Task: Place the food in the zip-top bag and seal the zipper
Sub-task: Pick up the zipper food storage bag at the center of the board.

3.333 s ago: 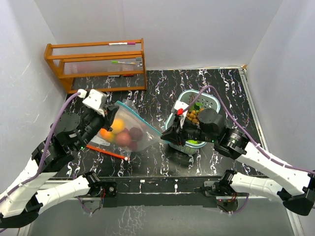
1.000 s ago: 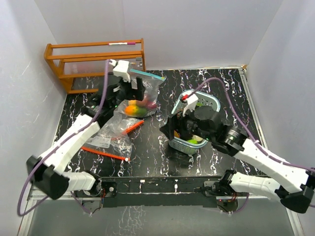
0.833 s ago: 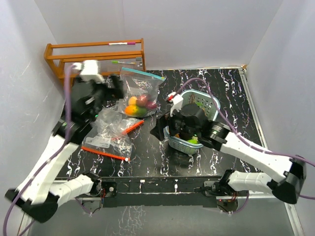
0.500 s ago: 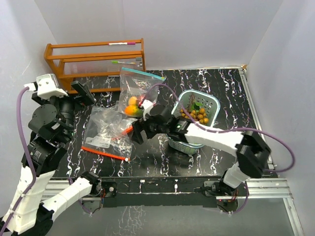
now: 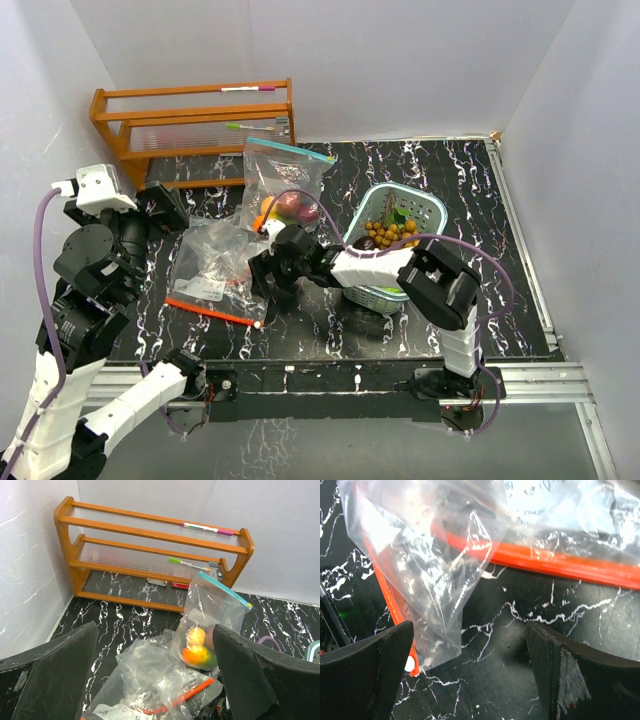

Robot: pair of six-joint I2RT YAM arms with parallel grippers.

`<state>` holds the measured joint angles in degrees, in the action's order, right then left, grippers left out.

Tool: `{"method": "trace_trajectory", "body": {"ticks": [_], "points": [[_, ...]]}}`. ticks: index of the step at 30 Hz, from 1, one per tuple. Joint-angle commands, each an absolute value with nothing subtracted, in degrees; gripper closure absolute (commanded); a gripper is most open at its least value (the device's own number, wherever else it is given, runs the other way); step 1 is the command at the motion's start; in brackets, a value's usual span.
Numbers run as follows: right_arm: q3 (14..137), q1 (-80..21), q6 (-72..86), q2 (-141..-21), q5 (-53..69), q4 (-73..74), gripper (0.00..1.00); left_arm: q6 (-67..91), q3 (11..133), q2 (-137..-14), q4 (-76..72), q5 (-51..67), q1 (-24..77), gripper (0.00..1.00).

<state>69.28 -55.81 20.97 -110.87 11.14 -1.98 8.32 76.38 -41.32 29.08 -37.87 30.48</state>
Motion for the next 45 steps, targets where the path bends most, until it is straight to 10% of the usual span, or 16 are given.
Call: {"method": "trace_trajectory", "body": {"ticks": [1, 8, 14, 36, 41, 45], "points": [[74.06, -55.91, 19.43, -112.41, 12.75, -9.51, 0.02, 7.24, 75.29, -40.37, 30.27, -37.63, 30.35, 0.03], [75.95, -55.99, 19.17, -116.82, 13.98, -11.92, 0.16, 6.81, 75.19, -39.83, 30.33, -37.43, 30.41, 0.03], [78.58, -56.07, 18.81, -117.74, 17.42, -8.47, 0.9, 6.62, 75.38, -39.38, 30.94, -37.74, 30.4, 0.03], [66.52, -50.41, 26.11, -74.62, -18.16, 3.36, 0.92, 14.01, 69.42, -37.69, 25.79, -16.91, 30.41, 0.2], [63.13, -47.12, 29.86, -68.86, -22.82, 5.86, 0.92, 15.32, 68.15, -35.83, 24.63, -13.65, 30.4, 0.47], [59.58, -44.21, 33.83, -63.38, -21.68, 3.54, 0.92, 19.47, 64.1, -33.93, 21.52, -8.11, 30.41, 0.5]]}}
